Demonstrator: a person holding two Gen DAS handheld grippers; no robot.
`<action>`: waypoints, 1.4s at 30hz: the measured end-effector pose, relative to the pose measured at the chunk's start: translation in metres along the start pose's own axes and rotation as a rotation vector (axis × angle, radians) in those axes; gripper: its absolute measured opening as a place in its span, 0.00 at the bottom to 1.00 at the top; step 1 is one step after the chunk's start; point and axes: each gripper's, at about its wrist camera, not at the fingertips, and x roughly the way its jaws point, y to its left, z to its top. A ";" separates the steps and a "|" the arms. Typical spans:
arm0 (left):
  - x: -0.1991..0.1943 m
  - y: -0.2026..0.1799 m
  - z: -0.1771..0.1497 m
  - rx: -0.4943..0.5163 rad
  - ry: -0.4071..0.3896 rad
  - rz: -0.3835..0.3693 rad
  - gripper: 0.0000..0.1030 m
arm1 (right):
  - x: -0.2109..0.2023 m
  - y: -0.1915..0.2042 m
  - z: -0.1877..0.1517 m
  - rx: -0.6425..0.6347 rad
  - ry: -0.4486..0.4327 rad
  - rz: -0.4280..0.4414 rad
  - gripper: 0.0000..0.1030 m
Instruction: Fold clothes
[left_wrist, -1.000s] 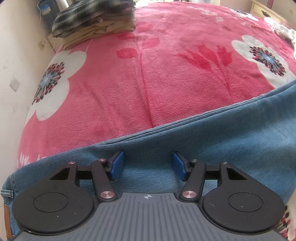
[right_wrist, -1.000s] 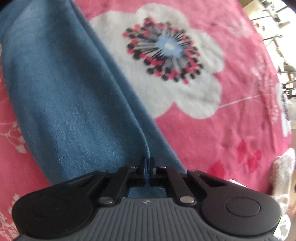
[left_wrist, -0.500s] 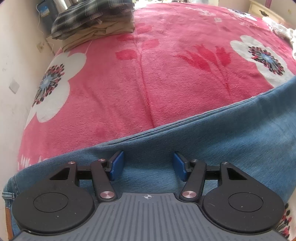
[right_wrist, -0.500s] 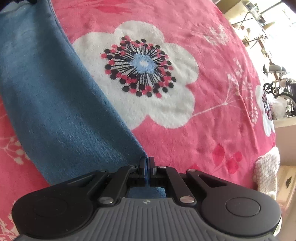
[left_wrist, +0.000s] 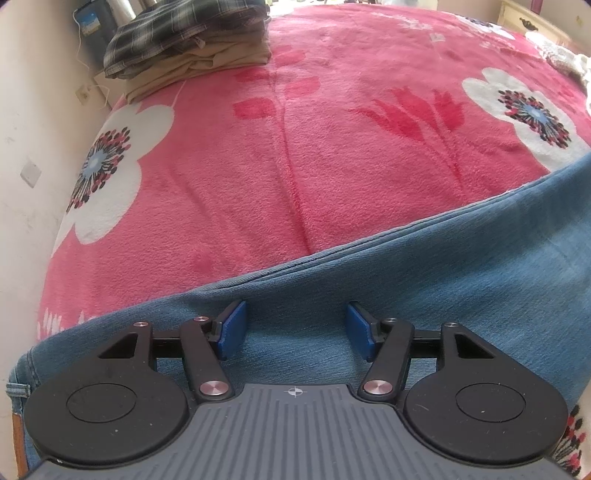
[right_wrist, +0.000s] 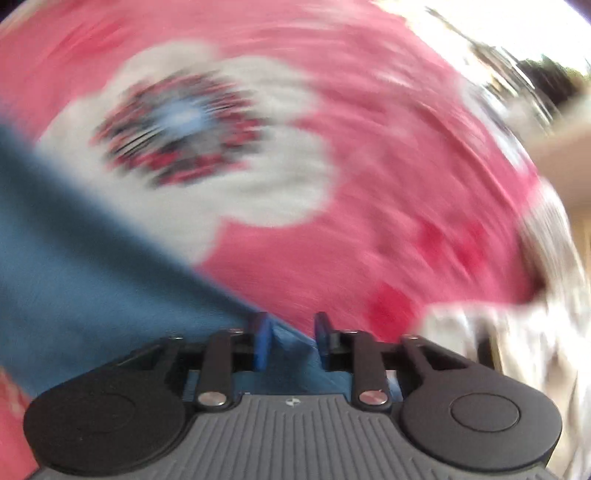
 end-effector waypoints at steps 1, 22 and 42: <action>0.000 0.000 0.000 0.000 -0.001 0.000 0.59 | -0.006 -0.010 -0.004 0.066 -0.011 -0.033 0.27; 0.002 -0.004 0.003 0.028 0.013 0.032 0.62 | -0.068 0.017 -0.099 0.397 -0.196 -0.033 0.12; 0.002 0.004 -0.001 0.031 -0.008 -0.012 0.64 | -0.052 0.089 -0.082 0.229 -0.183 0.141 0.04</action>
